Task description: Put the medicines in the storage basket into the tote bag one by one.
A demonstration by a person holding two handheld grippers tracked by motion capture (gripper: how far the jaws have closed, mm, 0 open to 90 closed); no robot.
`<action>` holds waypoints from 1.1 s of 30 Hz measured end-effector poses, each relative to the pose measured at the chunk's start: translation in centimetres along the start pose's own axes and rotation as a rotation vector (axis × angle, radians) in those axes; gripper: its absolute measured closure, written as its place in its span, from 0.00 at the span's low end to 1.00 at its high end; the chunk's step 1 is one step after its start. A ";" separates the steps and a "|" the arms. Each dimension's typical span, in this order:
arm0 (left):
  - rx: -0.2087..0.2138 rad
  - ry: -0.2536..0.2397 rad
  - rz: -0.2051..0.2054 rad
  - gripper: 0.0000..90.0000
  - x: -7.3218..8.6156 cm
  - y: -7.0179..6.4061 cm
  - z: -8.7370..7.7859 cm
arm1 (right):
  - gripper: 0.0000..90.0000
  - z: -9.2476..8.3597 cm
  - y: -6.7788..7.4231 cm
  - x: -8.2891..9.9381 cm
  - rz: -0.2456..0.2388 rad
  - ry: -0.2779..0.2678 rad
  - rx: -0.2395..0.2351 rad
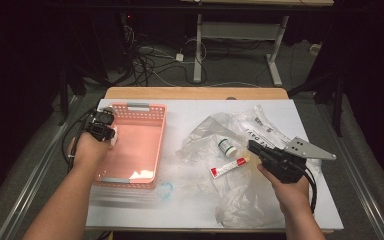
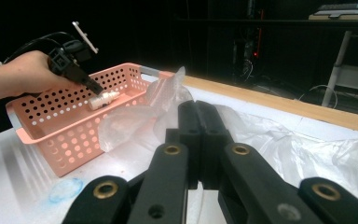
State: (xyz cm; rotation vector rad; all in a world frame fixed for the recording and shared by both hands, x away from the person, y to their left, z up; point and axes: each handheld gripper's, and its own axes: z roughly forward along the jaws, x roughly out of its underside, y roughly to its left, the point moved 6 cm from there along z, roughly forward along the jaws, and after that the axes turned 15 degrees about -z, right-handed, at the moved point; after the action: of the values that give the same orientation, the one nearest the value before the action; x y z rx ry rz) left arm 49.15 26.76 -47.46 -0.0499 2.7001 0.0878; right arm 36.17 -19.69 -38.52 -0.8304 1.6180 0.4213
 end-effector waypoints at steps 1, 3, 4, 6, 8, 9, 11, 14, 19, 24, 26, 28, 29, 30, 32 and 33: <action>-0.011 0.001 0.004 0.99 0.0 0.0 0.0 | 1.00 0.0 0.0 0.0 -0.001 0.000 0.001; -0.019 0.000 0.001 0.99 0.0 0.0 0.1 | 1.00 0.0 0.0 -0.1 0.002 -0.002 0.003; -0.026 -0.001 0.003 0.99 0.0 0.0 0.1 | 1.00 0.0 0.0 -0.1 0.002 -0.002 0.003; -0.056 0.003 0.022 0.99 0.0 0.0 0.3 | 1.00 0.0 0.0 0.0 0.001 0.000 0.000; -0.075 0.003 0.036 0.99 0.1 0.0 0.4 | 1.00 0.0 0.0 0.0 0.000 -0.001 -0.001; -0.080 0.002 0.043 0.99 0.1 0.0 0.4 | 1.00 0.0 0.0 0.0 -0.001 -0.001 0.000; -0.080 0.000 0.053 0.99 0.1 -0.1 0.4 | 1.00 -0.1 0.0 -0.1 -0.006 -0.004 0.004; -0.001 0.006 0.063 0.99 0.2 -1.0 0.1 | 1.00 0.0 0.0 -0.1 -0.004 -0.003 -0.001; 0.395 -0.050 0.042 0.99 0.0 -4.6 -2.1 | 1.00 0.0 0.0 -0.1 -0.005 -0.002 -0.001; 0.437 -0.076 -0.013 0.99 -0.6 -4.4 -2.7 | 1.00 0.1 0.1 -0.1 -0.004 0.000 -0.003; 0.389 -0.070 -0.029 0.99 -0.7 -3.5 -2.4 | 1.00 0.1 0.1 -0.1 -0.004 0.000 -0.003; 0.379 -0.058 -0.057 0.99 -0.7 -2.8 -2.1 | 1.00 0.1 0.1 0.0 -0.002 0.001 -0.003; 0.364 -0.054 -0.066 0.99 -0.7 -2.5 -1.9 | 1.00 0.1 0.1 0.0 -0.004 0.001 -0.003; 0.348 -0.050 -0.075 0.98 -0.6 -2.3 -1.7 | 1.00 0.1 0.1 0.0 -0.006 0.001 -0.004; 0.355 -0.051 -0.084 0.98 -0.5 -2.3 -1.4 | 1.00 0.1 0.1 -0.1 -0.006 0.002 -0.002; 0.359 -0.051 -0.086 0.98 -0.4 -2.3 -1.4 | 1.00 0.1 0.1 0.0 -0.008 0.003 -0.003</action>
State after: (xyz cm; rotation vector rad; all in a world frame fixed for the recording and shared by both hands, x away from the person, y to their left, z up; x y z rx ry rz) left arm 49.09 24.35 -46.16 -0.0539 2.6163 -0.4143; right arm 36.19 -19.50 -38.52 -0.8398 1.6166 0.4176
